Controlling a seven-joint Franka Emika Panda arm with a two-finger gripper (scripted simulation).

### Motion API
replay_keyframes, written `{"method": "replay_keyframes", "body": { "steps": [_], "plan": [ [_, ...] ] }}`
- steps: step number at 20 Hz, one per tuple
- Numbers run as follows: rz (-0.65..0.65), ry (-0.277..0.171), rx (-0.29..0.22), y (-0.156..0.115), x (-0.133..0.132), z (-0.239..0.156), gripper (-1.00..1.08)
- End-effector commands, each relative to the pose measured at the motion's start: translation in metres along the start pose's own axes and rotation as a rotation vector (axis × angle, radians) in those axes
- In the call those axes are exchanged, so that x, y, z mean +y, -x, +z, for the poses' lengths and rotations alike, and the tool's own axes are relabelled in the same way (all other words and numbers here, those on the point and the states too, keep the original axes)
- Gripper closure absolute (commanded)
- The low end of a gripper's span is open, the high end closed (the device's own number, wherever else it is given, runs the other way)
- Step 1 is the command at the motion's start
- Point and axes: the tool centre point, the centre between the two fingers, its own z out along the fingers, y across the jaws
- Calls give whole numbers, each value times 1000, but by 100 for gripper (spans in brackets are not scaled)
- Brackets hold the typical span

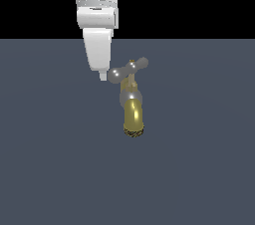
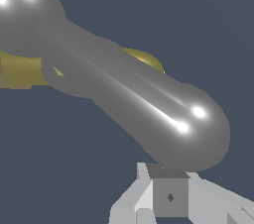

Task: Turn on the faucet by rotating a designated handle.

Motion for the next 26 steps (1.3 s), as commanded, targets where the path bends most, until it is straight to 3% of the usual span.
{"method": "replay_keyframes", "body": {
  "steps": [1,7,8,26],
  "plan": [
    [26,4,2,-20,10,0,108],
    [26,5,2,-32,27,0,108],
    [2,3,1,-17,22,0,108],
    [26,5,2,-123,37,0,108]
  ]
}}
